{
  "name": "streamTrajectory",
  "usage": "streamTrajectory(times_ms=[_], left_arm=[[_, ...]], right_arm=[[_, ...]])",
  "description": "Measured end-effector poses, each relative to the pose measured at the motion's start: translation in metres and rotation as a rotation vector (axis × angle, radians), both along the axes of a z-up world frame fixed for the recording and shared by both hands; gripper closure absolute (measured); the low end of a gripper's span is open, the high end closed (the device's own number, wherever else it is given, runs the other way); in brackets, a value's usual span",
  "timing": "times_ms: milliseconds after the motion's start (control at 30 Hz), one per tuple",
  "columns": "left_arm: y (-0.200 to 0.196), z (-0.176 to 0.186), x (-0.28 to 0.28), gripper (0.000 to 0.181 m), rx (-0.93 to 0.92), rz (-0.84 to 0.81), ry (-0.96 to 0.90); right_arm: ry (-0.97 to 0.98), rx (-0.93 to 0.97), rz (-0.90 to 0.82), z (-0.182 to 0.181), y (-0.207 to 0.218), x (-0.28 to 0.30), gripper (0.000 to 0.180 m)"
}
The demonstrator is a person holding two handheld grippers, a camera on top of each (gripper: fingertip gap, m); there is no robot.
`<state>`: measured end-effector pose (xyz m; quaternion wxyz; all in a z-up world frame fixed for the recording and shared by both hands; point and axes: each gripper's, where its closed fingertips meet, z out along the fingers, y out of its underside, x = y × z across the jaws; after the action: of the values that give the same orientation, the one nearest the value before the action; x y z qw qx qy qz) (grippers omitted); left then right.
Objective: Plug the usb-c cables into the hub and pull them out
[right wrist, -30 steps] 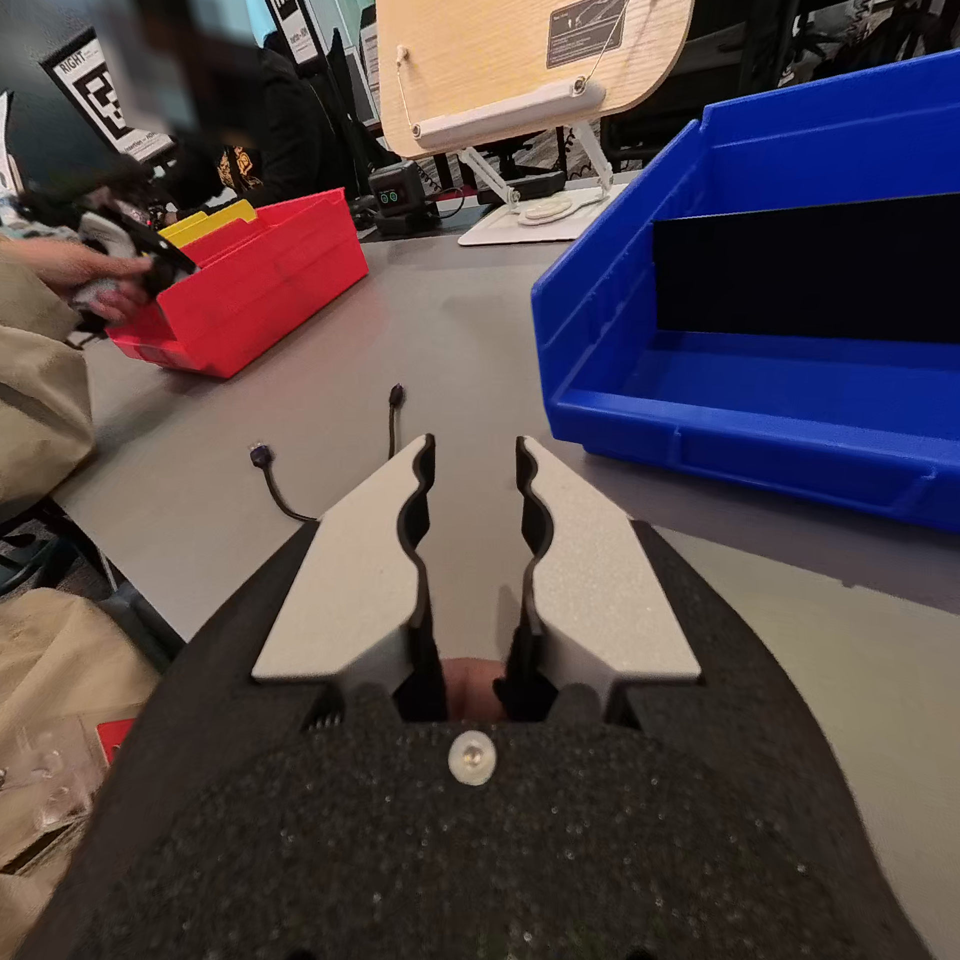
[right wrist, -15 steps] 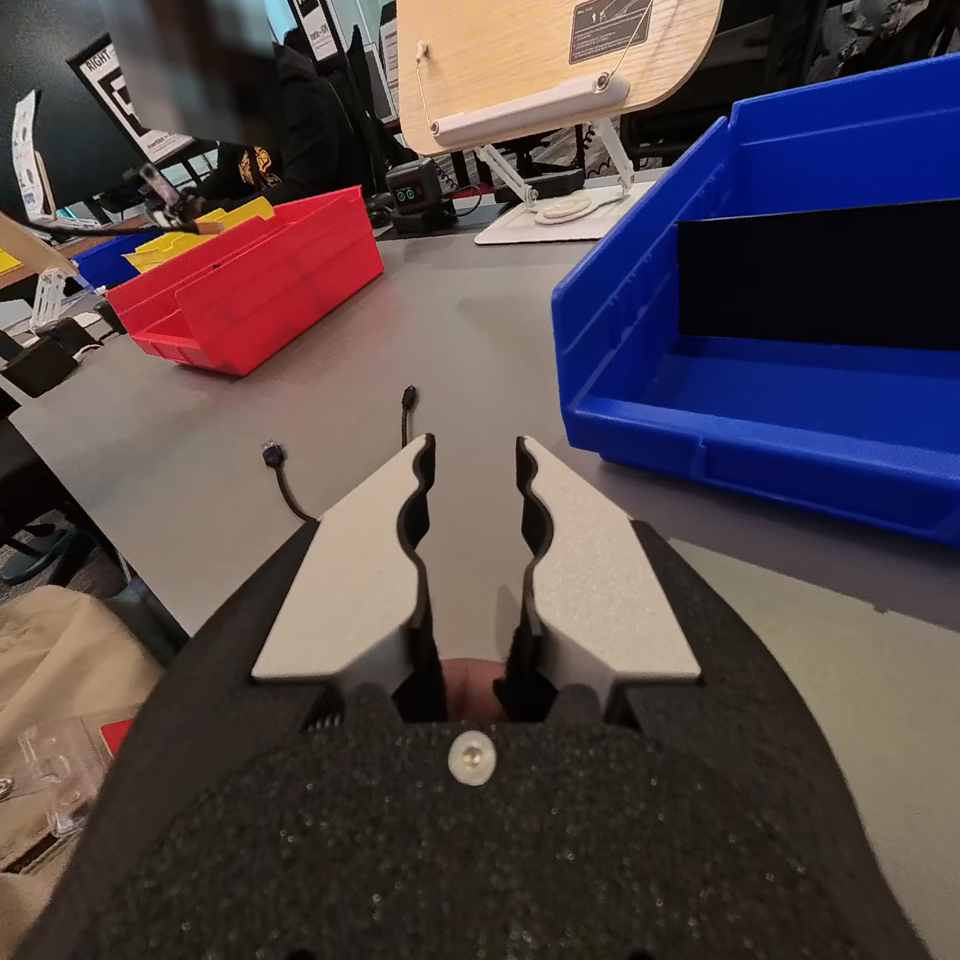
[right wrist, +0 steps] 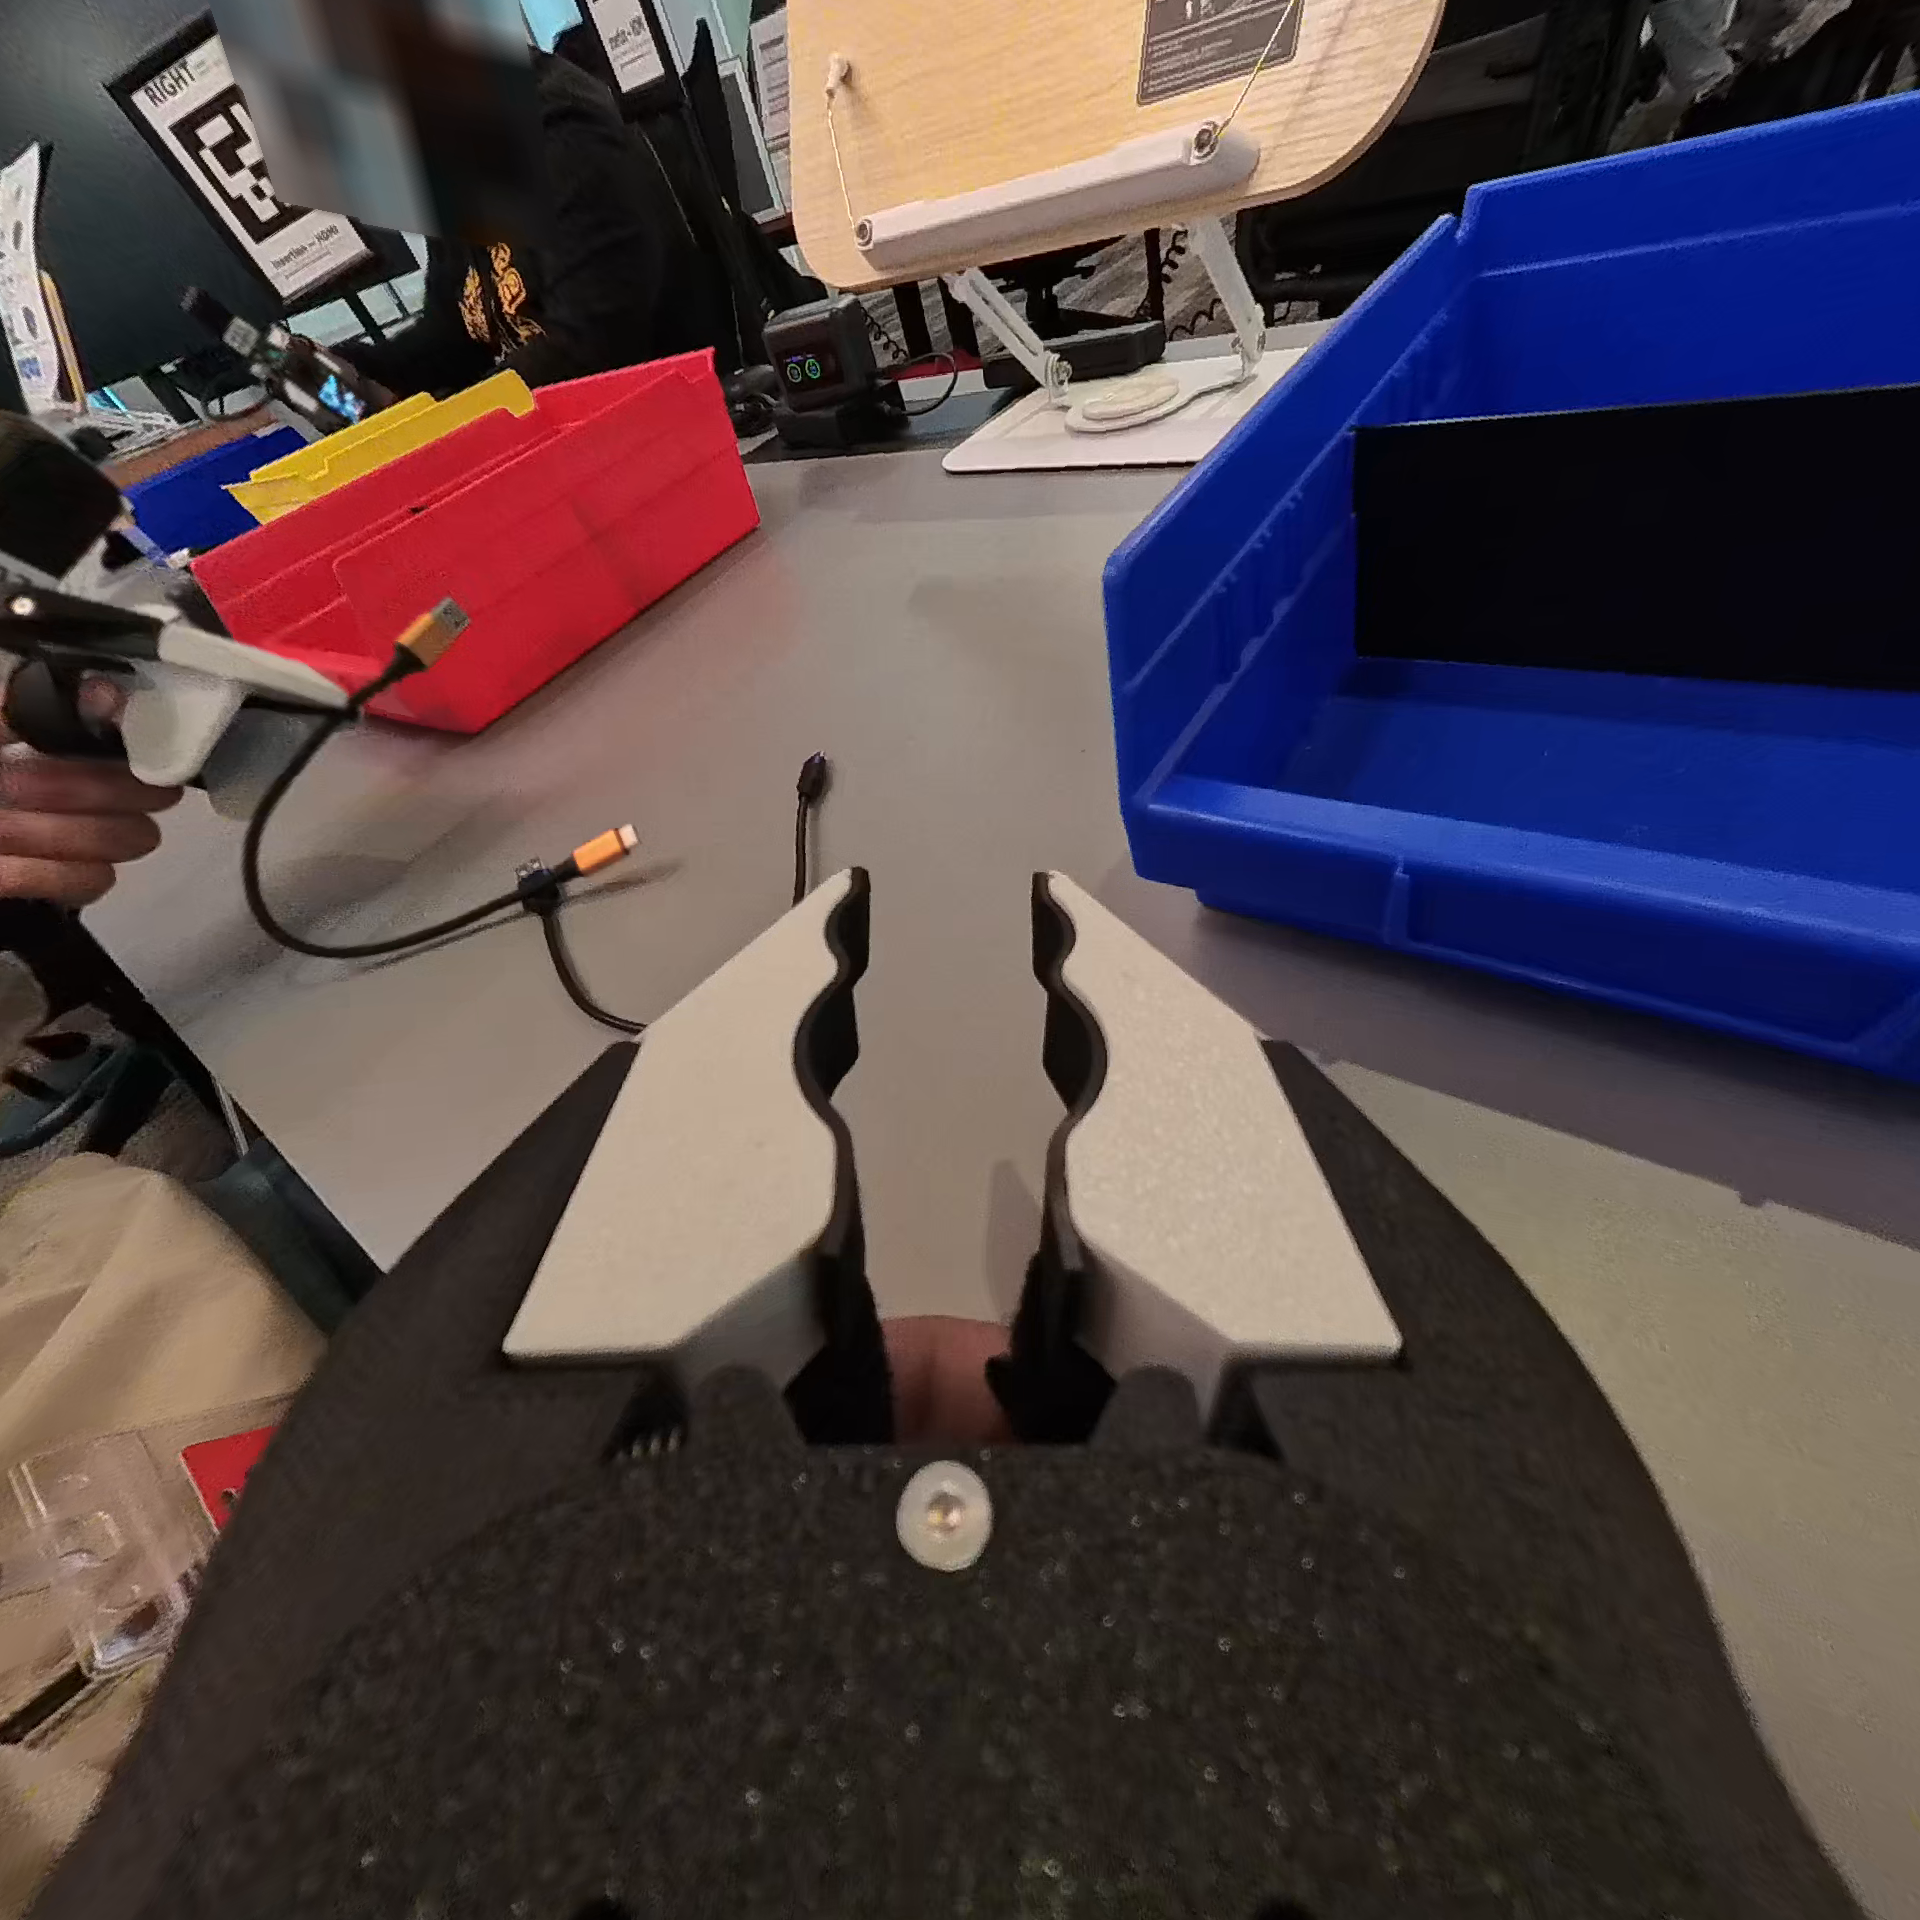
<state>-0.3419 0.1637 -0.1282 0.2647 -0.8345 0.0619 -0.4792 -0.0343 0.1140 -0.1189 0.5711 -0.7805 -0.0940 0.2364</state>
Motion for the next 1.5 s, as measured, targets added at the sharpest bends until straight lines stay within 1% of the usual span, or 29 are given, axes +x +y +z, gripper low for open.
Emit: streamTrajectory(times_ms=[67, 167, 233, 300, 367, 433, 467, 500, 533, 600, 667, 733, 800, 833, 900, 933, 967, 1000, 1033, 1100, 1200, 1233, 1333, 1367, 1500], left_arm=[[-0.002, -0.016, -0.013, 0.177, 0.032, 0.053, 0.120], [-0.012, -0.042, -0.024, 0.177, 0.032, 0.081, 0.305], [-0.018, -0.049, -0.023, 0.176, 0.039, 0.091, 0.337], [-0.024, -0.048, -0.018, 0.166, 0.077, 0.060, 0.364], [-0.024, -0.040, -0.016, 0.147, 0.197, 0.026, 0.412], [-0.019, -0.019, -0.019, 0.148, 0.386, 0.050, 0.454], [-0.015, -0.008, -0.024, 0.145, 0.462, 0.077, 0.480], [-0.012, 0.001, -0.029, 0.134, 0.512, 0.098, 0.511], [-0.007, 0.010, -0.036, 0.131, 0.530, 0.110, 0.544], [0.006, 0.029, -0.051, 0.134, 0.519, 0.136, 0.575], [0.029, 0.051, -0.067, 0.132, 0.476, 0.172, 0.556], [0.061, 0.073, -0.078, 0.127, 0.413, 0.175, 0.512], [0.102, 0.087, -0.088, 0.123, 0.342, 0.155, 0.490], [0.127, 0.088, -0.095, 0.123, 0.300, 0.156, 0.508], [0.180, 0.079, -0.111, 0.123, 0.193, 0.159, 0.567], [0.206, 0.068, -0.121, 0.124, 0.126, 0.166, 0.607], [0.229, 0.055, -0.131, 0.129, 0.034, 0.179, 0.644], [0.248, 0.041, -0.137, 0.128, -0.064, 0.175, 0.655], [0.263, 0.027, -0.141, 0.123, -0.150, 0.168, 0.646], [0.289, 0.004, -0.148, 0.124, -0.270, 0.205, 0.609], [0.308, -0.020, -0.155, 0.124, -0.376, 0.246, 0.576], [0.311, -0.025, -0.156, 0.127, -0.394, 0.265, 0.561], [0.321, -0.030, -0.162, 0.153, -0.407, 0.341, 0.495], [0.322, -0.031, -0.164, 0.158, -0.410, 0.356, 0.475], [0.323, -0.032, -0.166, 0.160, -0.409, 0.343, 0.401]], right_arm=[[-0.010, -0.003, 0.005, -0.001, 0.001, -0.002, 0.149], [-0.022, -0.009, 0.010, -0.004, 0.002, -0.004, 0.149], [-0.028, -0.013, 0.013, -0.005, 0.002, -0.005, 0.149], [-0.031, -0.014, 0.015, -0.006, 0.002, -0.005, 0.149], [-0.034, -0.013, 0.016, -0.006, 0.002, -0.006, 0.149], [-0.036, -0.009, 0.017, -0.005, 0.002, -0.006, 0.149], [-0.038, -0.005, 0.019, -0.004, 0.002, -0.007, 0.149], [-0.041, -0.004, 0.021, -0.004, 0.002, -0.008, 0.149], [-0.045, -0.007, 0.023, -0.005, 0.002, -0.008, 0.149], [-0.050, -0.018, 0.026, -0.008, 0.003, -0.008, 0.149], [-0.047, -0.025, 0.032, -0.010, 0.003, -0.009, 0.149], [-0.042, -0.025, 0.039, -0.010, 0.004, -0.010, 0.149], [-0.034, -0.029, 0.046, -0.010, 0.005, -0.012, 0.149], [-0.031, -0.031, 0.050, -0.010, 0.006, -0.012, 0.149], [-0.028, -0.035, 0.057, -0.011, 0.007, -0.014, 0.149], [-0.029, -0.037, 0.061, -0.012, 0.008, -0.015, 0.149], [-0.033, -0.041, 0.065, -0.013, 0.008, -0.016, 0.149], [-0.036, -0.043, 0.070, -0.013, 0.009, -0.017, 0.149], [-0.038, -0.042, 0.074, -0.013, 0.008, -0.018, 0.149], [-0.041, -0.042, 0.081, -0.014, 0.008, -0.020, 0.149], [-0.042, -0.040, 0.082, -0.014, 0.007, -0.019, 0.149], [-0.040, -0.041, 0.080, -0.014, 0.006, -0.018, 0.148], [-0.033, -0.043, 0.074, -0.014, 0.005, -0.015, 0.149], [-0.030, -0.045, 0.072, -0.014, 0.005, -0.014, 0.148], [-0.021, -0.042, 0.071, -0.013, 0.005, -0.014, 0.148]])
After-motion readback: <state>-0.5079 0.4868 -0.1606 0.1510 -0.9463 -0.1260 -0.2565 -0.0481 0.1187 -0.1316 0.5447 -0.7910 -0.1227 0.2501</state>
